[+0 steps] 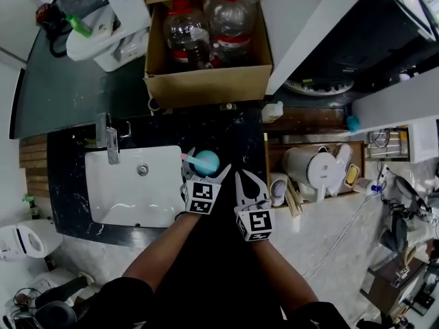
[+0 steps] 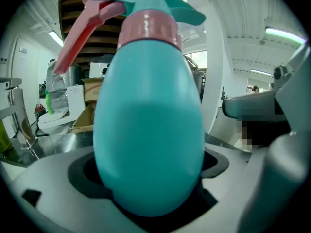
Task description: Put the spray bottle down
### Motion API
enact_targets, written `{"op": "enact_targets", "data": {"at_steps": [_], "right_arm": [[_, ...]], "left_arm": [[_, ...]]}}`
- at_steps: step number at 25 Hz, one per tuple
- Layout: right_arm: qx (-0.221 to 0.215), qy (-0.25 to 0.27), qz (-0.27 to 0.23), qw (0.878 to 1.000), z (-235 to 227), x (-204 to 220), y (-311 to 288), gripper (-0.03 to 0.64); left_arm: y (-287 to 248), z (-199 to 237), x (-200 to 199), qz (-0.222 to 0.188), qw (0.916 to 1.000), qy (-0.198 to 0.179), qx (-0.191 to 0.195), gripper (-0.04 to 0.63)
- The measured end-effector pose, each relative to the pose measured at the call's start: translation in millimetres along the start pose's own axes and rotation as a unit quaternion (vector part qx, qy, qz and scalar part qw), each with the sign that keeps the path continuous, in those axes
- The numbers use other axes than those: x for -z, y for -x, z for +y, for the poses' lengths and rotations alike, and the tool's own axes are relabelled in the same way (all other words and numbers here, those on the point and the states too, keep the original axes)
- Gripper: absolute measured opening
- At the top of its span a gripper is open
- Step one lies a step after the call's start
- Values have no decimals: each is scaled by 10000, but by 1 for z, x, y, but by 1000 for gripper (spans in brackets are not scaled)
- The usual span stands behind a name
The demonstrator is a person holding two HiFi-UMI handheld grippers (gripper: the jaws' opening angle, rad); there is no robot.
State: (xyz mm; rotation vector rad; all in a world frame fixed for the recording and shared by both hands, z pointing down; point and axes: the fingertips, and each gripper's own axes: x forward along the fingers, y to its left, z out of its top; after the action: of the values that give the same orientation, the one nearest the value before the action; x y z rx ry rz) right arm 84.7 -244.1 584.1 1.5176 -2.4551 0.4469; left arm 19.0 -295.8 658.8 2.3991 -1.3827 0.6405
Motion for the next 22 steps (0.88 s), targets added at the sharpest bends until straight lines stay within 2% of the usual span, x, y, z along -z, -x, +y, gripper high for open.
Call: {"op": "enact_targets", "data": {"at_steps": [4, 9, 22], "right_arm": [[53, -45, 42, 10000, -2, 3, 1, 15], [32, 14, 114, 9999, 4, 8, 0, 15], [-34, -67, 85, 9999, 25, 7, 18, 15]], "left_arm": [[4, 1, 0, -20, 10000, 75, -39, 505], [6, -1, 6, 95, 9998, 144, 103, 506], [45, -8, 14, -78, 9994, 342, 33, 506]]}}
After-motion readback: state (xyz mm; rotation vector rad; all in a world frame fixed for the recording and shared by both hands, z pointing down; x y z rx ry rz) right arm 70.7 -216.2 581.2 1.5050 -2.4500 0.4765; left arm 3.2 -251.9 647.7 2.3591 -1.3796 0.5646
